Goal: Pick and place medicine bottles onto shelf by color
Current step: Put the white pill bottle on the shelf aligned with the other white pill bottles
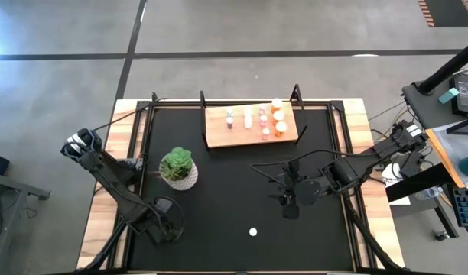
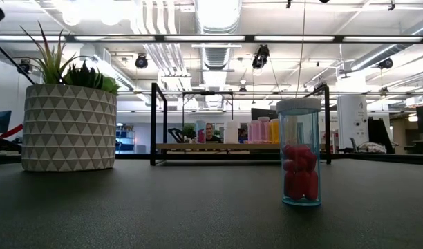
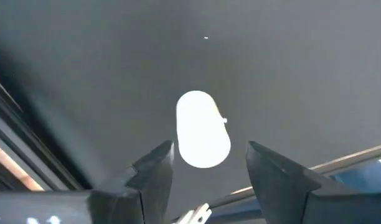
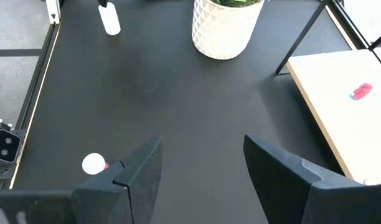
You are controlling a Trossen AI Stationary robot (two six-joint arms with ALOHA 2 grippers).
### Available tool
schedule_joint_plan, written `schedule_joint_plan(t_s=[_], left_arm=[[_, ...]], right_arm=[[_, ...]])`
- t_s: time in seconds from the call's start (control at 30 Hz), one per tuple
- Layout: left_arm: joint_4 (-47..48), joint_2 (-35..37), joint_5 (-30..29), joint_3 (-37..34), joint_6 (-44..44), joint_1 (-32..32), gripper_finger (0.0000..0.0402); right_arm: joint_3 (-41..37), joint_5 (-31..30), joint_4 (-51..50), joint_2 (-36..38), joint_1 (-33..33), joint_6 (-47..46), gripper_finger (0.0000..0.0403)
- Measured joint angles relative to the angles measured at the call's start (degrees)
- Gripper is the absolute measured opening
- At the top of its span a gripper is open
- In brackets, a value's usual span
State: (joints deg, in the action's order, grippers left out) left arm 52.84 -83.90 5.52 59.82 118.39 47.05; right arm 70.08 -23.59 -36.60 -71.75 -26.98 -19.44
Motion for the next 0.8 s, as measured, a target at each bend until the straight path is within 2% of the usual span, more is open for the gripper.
schedule_joint_plan(t_s=[0.3, 0.8], left_arm=[[-4.95, -0.16, 1.68, -2.10, 1.31, 0.04, 0.0183], [-4.39, -1.00, 1.72, -2.19, 2.55, 0.21, 0.0183]], right_arm=[[0.00, 0.00, -0.02, 0.00, 0.00, 0.15, 0.0215], [0.00, -0.02, -0.02, 0.00, 0.00, 1.16, 0.0215]])
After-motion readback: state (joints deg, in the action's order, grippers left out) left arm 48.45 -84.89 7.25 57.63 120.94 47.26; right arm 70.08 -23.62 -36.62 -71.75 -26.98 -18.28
